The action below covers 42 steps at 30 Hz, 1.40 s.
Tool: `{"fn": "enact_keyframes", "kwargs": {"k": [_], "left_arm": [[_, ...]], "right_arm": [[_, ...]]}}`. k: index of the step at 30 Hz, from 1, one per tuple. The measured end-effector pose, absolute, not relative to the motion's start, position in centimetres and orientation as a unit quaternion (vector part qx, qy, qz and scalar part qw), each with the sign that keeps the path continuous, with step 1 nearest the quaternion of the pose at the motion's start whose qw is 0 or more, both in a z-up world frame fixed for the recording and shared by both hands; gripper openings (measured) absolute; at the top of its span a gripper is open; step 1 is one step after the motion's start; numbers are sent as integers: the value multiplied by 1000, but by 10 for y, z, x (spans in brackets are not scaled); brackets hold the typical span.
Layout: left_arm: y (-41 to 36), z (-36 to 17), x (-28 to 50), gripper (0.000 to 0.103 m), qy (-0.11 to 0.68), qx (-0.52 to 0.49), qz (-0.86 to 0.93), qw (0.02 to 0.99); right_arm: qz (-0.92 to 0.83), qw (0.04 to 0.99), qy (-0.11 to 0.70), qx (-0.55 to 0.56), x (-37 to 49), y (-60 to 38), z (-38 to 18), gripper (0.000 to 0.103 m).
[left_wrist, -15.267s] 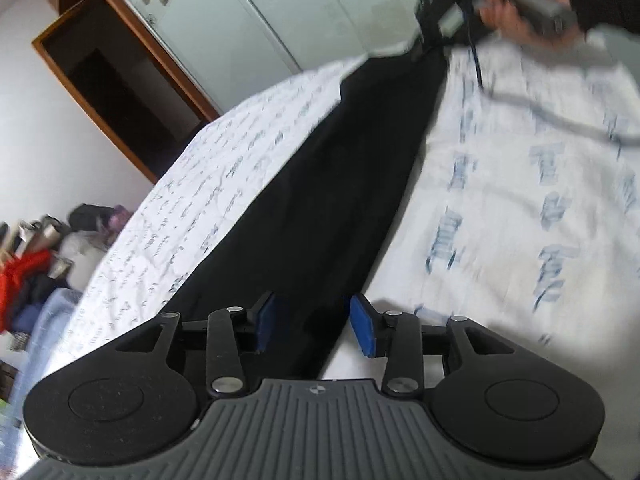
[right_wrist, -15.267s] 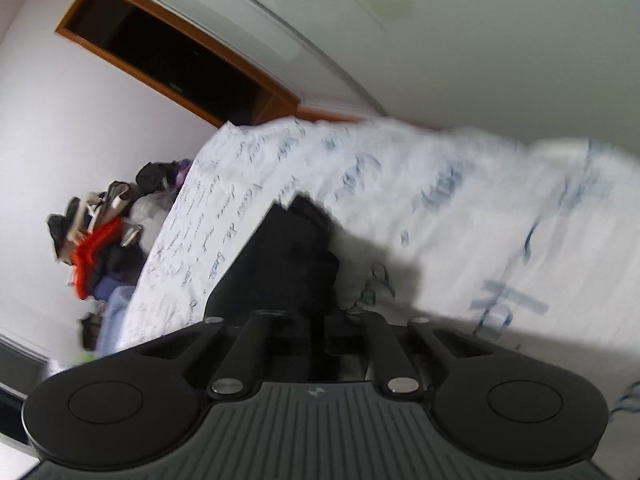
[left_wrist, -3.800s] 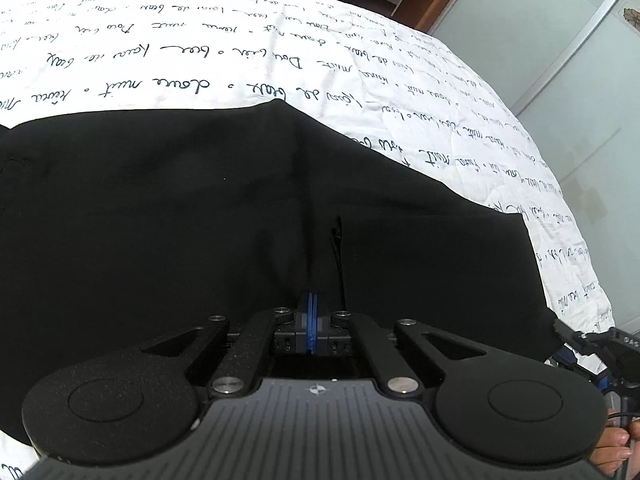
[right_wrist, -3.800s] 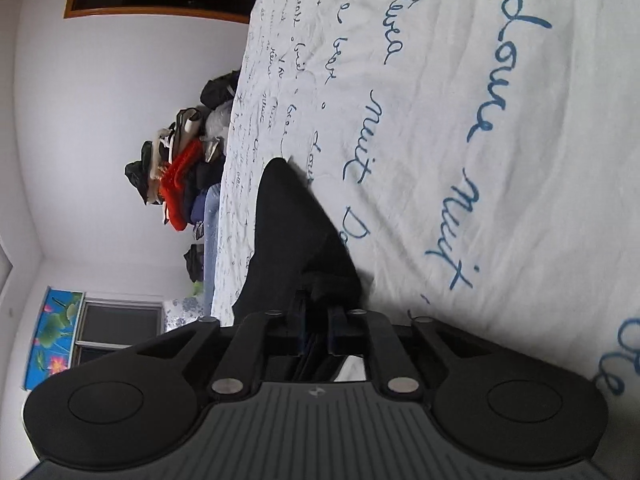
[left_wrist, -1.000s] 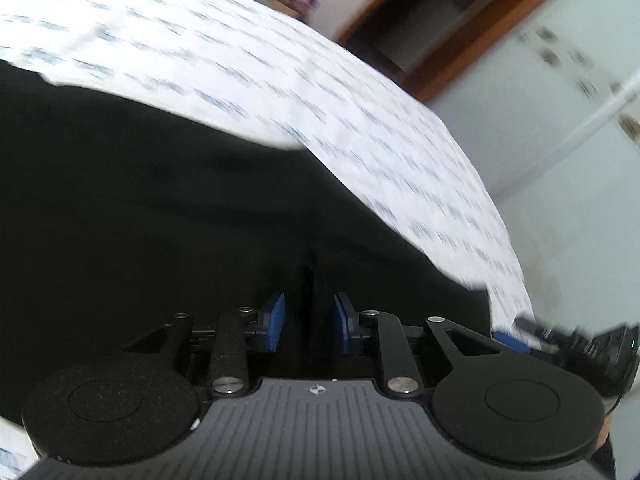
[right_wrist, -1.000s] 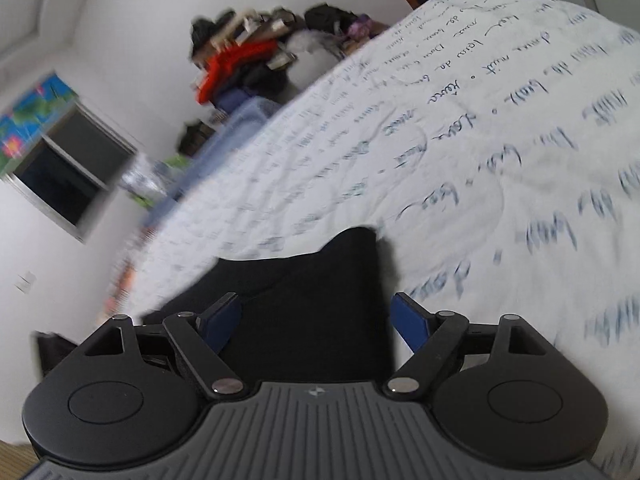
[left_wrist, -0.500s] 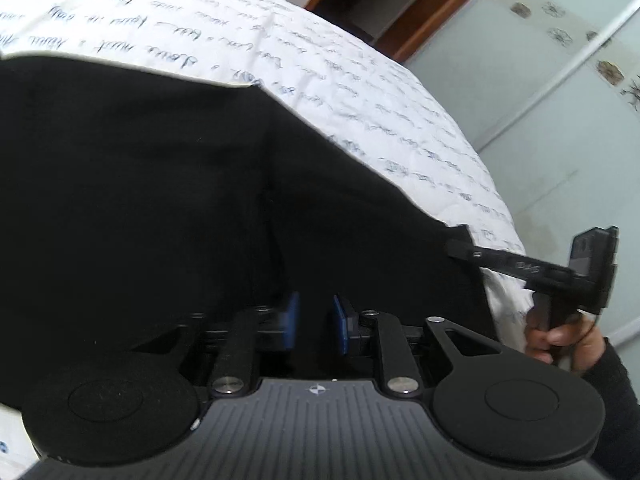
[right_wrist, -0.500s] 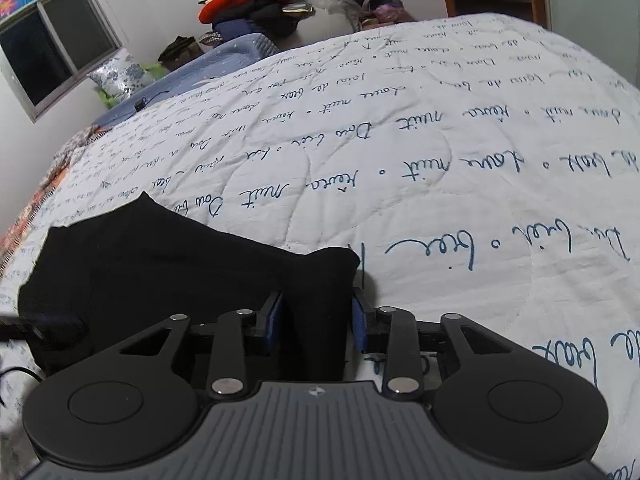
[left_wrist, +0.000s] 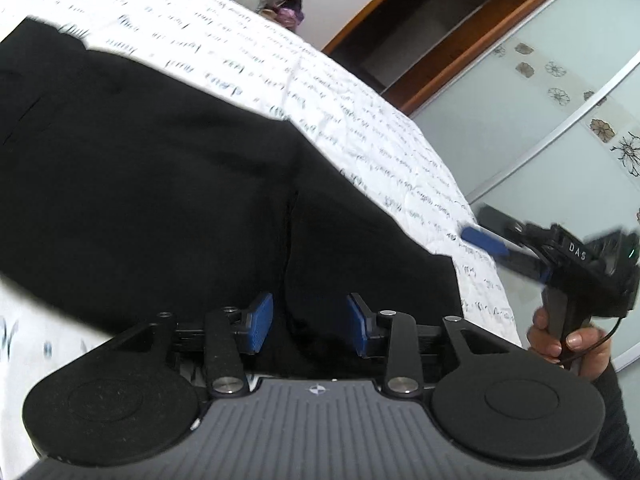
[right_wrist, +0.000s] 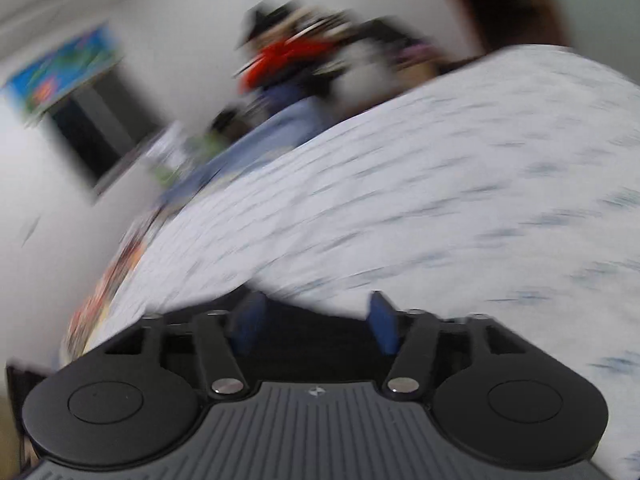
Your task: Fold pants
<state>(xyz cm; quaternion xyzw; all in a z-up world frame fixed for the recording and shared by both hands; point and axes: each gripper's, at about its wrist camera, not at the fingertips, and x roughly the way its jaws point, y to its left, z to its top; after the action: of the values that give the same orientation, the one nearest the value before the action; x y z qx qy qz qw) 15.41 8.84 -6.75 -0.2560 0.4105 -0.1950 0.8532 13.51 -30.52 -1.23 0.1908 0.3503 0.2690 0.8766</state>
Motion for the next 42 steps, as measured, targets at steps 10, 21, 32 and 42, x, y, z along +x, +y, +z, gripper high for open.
{"fn": "enact_keyframes", "kwargs": {"k": [10, 21, 32, 42], "left_arm": [[88, -78, 147, 45, 413, -292, -205, 838], [91, -86, 129, 38, 374, -234, -208, 873], [232, -44, 41, 73, 245, -293, 45, 923], [315, -24, -8, 78, 218, -327, 253, 884]], "right_arm": [[381, 815, 409, -149, 188, -132, -58, 52], [385, 828, 398, -87, 189, -144, -67, 33], [381, 881, 258, -112, 79, -95, -15, 77], [420, 826, 224, -303, 39, 49, -65, 77]]}}
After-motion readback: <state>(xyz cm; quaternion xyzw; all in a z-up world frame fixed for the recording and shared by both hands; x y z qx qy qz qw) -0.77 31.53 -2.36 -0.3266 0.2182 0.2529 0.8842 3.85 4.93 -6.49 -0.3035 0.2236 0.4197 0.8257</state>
